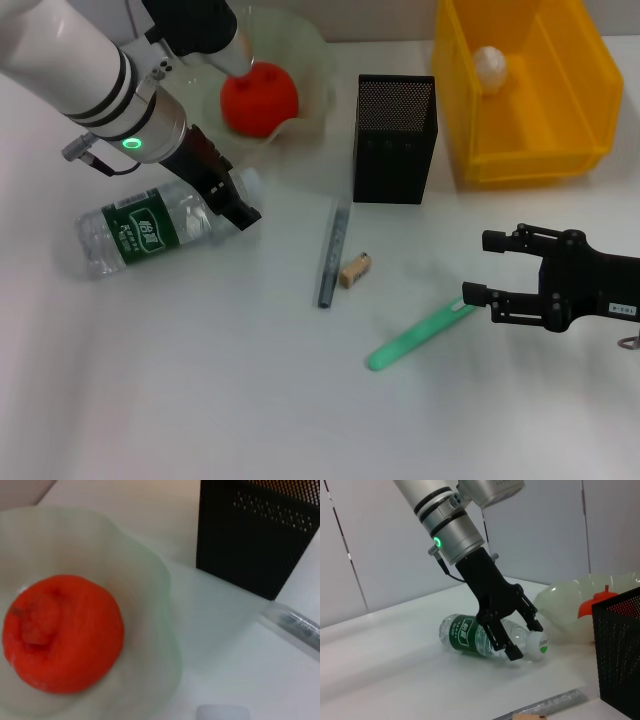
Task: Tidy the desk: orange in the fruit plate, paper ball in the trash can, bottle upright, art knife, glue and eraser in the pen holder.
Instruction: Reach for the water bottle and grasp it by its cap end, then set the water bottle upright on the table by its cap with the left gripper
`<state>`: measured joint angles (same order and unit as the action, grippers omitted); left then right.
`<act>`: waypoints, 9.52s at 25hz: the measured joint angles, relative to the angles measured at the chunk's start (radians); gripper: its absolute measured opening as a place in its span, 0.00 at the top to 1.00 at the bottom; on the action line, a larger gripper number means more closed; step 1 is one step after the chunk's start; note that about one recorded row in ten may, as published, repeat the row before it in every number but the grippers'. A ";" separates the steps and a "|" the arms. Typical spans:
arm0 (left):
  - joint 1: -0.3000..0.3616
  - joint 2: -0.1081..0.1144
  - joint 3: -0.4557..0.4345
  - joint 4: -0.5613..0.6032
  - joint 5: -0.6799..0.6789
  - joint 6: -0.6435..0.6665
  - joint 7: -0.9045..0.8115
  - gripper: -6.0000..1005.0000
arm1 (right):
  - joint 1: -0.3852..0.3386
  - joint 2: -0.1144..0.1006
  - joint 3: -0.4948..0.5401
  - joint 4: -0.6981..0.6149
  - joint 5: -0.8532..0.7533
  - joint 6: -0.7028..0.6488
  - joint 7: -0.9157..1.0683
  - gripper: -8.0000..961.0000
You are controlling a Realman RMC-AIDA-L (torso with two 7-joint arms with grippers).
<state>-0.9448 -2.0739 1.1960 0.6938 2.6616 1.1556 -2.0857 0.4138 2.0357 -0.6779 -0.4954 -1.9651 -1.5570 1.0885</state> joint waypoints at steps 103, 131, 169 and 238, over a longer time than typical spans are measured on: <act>0.394 0.107 -0.501 0.373 -0.683 0.485 0.274 0.96 | 0.035 0.015 0.000 0.001 0.005 -0.012 0.022 0.19; 0.474 0.070 -0.510 0.139 -0.788 0.447 0.663 0.24 | 0.052 0.015 -0.008 -0.004 0.005 -0.012 0.070 0.19; 0.483 0.053 -0.510 0.074 -0.749 0.382 0.802 0.43 | 0.071 0.015 -0.007 -0.006 0.005 -0.006 0.109 0.19; 0.426 0.008 -0.573 -0.106 -1.011 0.009 0.907 0.52 | 0.071 0.015 0.000 -0.002 0.005 -0.003 0.111 0.19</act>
<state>-0.5188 -2.0662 0.6228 0.5881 1.6503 1.1643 -1.1790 0.4846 2.0509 -0.6780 -0.4971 -1.9605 -1.5600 1.1995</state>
